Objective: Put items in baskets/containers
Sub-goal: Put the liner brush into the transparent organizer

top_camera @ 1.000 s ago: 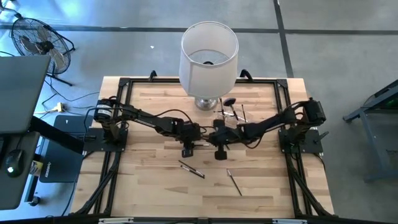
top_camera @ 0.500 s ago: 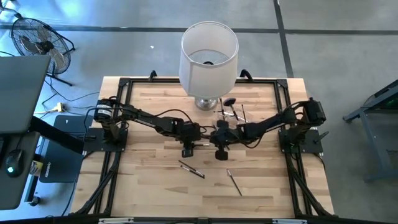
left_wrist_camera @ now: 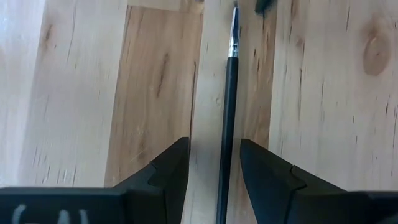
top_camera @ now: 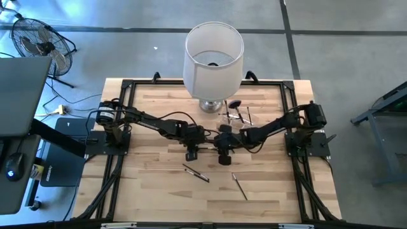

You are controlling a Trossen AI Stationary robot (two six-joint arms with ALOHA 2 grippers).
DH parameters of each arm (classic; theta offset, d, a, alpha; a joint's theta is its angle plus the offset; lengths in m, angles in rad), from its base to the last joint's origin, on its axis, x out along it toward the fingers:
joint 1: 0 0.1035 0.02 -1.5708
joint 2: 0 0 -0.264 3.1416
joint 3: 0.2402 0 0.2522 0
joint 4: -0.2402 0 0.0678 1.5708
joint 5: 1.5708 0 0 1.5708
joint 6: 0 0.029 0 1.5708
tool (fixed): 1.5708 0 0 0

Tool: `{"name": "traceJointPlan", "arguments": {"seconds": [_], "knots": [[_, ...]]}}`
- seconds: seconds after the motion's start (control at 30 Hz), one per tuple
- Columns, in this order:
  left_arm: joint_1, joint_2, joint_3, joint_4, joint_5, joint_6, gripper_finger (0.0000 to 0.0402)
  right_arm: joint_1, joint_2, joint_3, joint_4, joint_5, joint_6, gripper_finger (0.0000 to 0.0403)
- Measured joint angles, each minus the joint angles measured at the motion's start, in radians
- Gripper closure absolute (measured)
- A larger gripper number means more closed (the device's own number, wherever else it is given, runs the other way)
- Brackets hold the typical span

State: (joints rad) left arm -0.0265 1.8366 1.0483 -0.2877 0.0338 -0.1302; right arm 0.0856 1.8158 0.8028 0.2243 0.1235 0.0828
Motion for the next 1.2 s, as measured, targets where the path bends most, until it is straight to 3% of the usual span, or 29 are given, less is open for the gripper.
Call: {"name": "traceJointPlan", "arguments": {"seconds": [0.17,0.33,0.43,0.6,1.2], "knots": [[0.0,-0.001,0.001,-0.019,0.003,-0.007,0.0259,0.0,0.06,0.0,0.1,-0.028,-0.003,0.0239],[0.0,-0.001,0.001,-0.019,0.016,-0.01,0.0259,0.001,0.142,0.003,0.144,-0.01,0.025,0.0249],[0.0,-0.001,0.001,-0.019,0.019,-0.013,0.0259,0.002,0.177,0.007,0.158,0.014,0.041,0.0285],[0.0,-0.001,0.001,-0.02,0.024,-0.013,0.0259,0.0,0.184,0.008,0.167,-0.012,-0.014,0.0387],[0.0,-0.001,0.001,-0.018,0.041,0.004,0.0259,-0.001,0.081,-0.003,0.149,0.008,-0.04,0.04]]}}
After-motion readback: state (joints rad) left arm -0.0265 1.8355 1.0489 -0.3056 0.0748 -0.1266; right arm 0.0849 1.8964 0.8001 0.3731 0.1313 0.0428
